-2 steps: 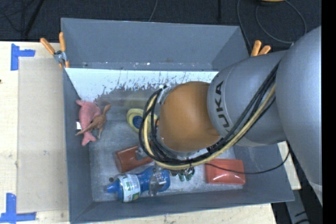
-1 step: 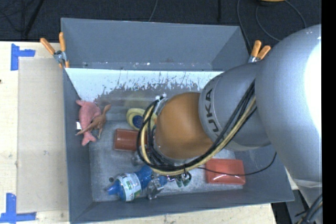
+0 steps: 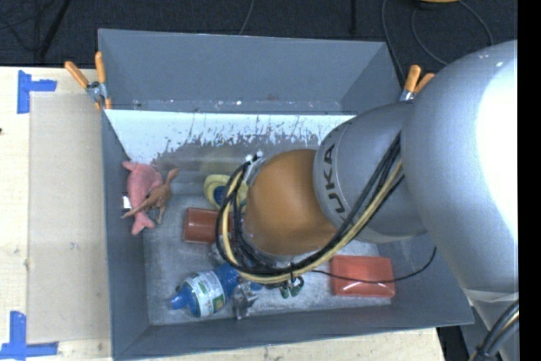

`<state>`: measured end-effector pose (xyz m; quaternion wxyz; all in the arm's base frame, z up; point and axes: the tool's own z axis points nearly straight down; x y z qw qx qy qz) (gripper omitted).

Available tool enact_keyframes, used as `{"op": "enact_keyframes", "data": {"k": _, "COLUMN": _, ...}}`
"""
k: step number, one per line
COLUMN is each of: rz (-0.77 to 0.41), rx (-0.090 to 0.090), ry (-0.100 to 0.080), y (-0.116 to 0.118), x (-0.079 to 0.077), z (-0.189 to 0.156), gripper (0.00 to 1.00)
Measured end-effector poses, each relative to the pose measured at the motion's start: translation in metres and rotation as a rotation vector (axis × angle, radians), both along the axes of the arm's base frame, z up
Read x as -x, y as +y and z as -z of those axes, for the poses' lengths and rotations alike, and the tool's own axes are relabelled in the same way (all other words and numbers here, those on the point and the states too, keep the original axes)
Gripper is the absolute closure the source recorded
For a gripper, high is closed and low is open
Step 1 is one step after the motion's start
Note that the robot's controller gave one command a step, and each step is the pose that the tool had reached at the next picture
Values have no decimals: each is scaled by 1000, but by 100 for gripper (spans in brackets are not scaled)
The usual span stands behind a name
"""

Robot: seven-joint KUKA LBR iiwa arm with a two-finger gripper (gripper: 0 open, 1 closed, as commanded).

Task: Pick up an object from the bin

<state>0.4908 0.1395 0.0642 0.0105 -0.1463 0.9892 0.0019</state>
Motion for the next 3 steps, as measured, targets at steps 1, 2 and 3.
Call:
{"op": "enact_keyframes", "data": {"k": 1, "rz": -6, "rx": 0, "ry": 0, "y": 0, "x": 1, "z": -1, "gripper": 100}}
{"op": "enact_keyframes", "data": {"k": 2, "rz": -8, "rx": 2, "ry": 5, "y": 0, "x": 2, "z": -6, "gripper": 100}}
{"op": "enact_keyframes", "data": {"k": 3, "rz": -6, "rx": 5, "ry": 16, "y": -1, "x": 5, "z": -23, "gripper": 100}}
